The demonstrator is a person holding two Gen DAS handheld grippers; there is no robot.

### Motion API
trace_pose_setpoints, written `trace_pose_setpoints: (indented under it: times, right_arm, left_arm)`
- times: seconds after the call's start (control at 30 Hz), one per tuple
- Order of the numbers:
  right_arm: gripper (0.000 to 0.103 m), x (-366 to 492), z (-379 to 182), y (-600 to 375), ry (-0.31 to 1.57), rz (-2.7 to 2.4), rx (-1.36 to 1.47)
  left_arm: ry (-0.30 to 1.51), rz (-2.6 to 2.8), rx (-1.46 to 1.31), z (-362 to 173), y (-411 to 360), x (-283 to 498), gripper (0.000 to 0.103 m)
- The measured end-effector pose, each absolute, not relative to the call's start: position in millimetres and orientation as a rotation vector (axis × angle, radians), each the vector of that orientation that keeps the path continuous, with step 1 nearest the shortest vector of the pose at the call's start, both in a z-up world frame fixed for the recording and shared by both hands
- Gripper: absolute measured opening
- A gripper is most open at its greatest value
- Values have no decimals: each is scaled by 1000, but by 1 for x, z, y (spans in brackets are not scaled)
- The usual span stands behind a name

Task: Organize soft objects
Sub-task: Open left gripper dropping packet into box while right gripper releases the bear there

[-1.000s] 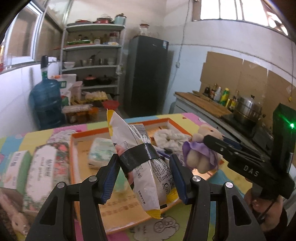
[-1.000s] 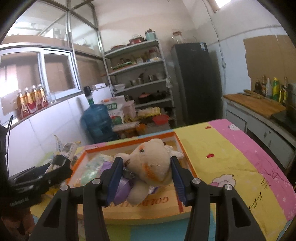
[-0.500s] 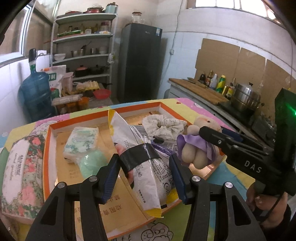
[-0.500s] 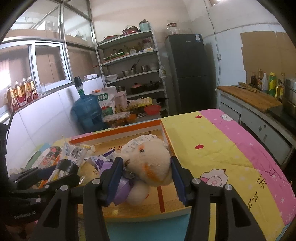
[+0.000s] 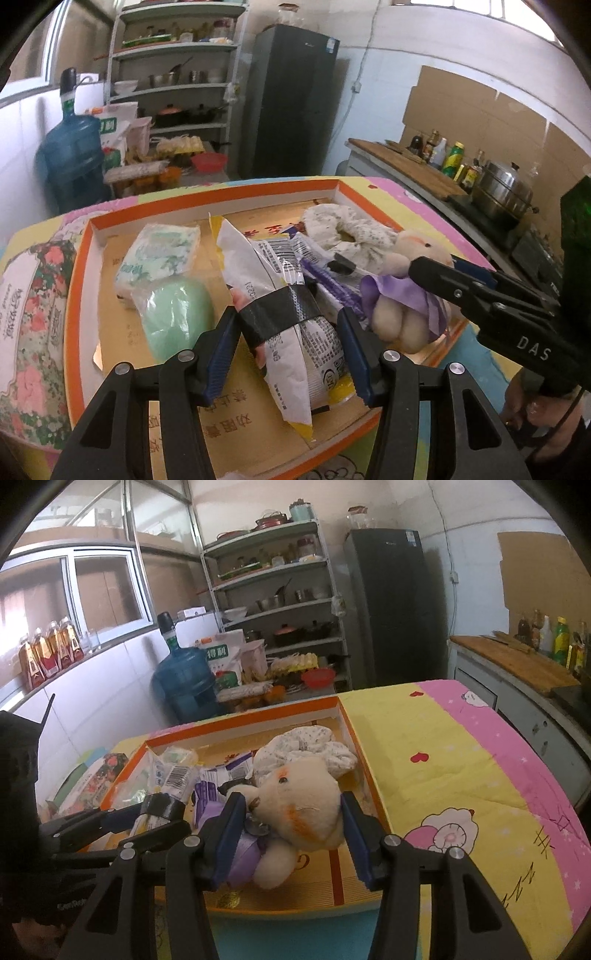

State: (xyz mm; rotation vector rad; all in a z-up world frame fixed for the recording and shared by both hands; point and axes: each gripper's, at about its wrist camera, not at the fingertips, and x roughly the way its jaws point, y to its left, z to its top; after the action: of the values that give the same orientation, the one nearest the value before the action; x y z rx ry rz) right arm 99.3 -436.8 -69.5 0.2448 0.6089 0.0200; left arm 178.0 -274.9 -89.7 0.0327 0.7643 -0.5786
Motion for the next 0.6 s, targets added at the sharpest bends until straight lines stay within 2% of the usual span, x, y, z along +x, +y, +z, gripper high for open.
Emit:
trace_pose_setpoints:
  times: [0.3,0.43,0.5,0.6]
  right_arm:
    - [59,99,-71,-437,613,21,250]
    - [63,96,-71,-439,592,12,251]
    - [71,94,-69,-439,580,1,248]
    - [75,92,-67,-438,567,-9,243]
  left_arm:
    - [773,-561,45,-88,-276,180,57]
    - [723,-568,38,-78,-271,173,66]
    - [692,-567,49,-73,-269,167,70]
    - [656,-562,71,-65,-267,159,71]
